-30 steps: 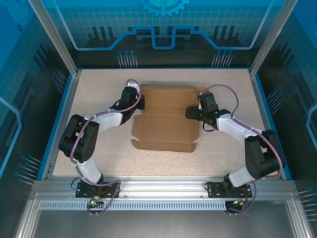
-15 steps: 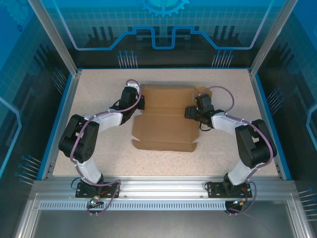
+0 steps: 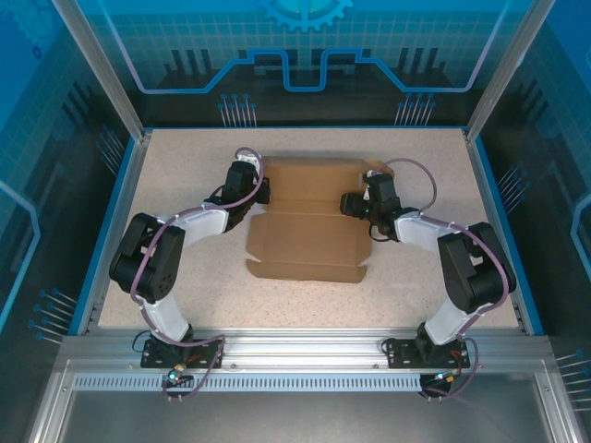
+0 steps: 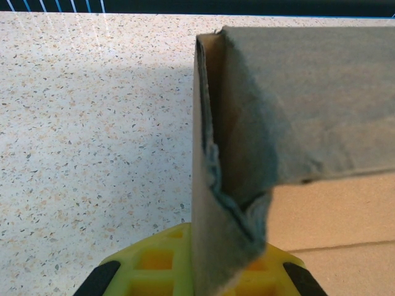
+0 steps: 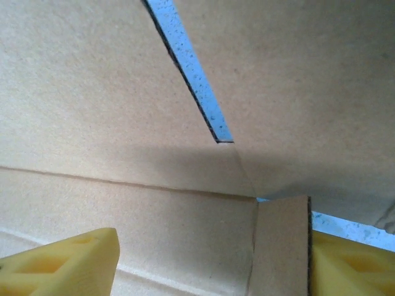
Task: Fold the paper box
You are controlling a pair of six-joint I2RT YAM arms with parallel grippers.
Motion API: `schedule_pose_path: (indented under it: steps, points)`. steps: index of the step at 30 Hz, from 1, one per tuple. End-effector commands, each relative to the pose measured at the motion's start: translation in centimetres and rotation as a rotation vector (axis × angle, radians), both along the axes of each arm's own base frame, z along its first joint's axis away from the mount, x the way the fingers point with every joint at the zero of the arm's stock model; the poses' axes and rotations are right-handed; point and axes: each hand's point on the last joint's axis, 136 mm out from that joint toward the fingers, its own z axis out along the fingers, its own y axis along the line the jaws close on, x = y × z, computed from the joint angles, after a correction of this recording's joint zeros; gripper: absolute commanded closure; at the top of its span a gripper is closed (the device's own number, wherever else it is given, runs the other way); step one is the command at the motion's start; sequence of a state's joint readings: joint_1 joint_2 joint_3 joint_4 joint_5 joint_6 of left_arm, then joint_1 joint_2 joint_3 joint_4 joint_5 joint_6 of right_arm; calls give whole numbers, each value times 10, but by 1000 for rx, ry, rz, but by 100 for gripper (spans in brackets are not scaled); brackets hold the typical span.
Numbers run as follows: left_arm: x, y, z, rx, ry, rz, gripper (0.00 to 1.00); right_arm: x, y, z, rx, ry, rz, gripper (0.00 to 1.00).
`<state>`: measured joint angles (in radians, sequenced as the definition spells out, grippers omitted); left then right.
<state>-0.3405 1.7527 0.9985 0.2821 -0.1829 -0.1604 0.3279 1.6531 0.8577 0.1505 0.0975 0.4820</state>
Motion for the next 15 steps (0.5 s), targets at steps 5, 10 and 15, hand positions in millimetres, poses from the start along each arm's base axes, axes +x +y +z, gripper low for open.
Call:
schedule_pose_path:
  steps: [5,10,15]
  points:
    - [6,-8,29,-60,-54,-5,100,-4,32,5,51,-52,111,44]
    - [4,-7,28,-62,-51,-4,100,-7,40,-11,57,-17,126,51]
    - [2,-5,28,-54,-54,0,100,-6,42,-16,58,-23,140,54]
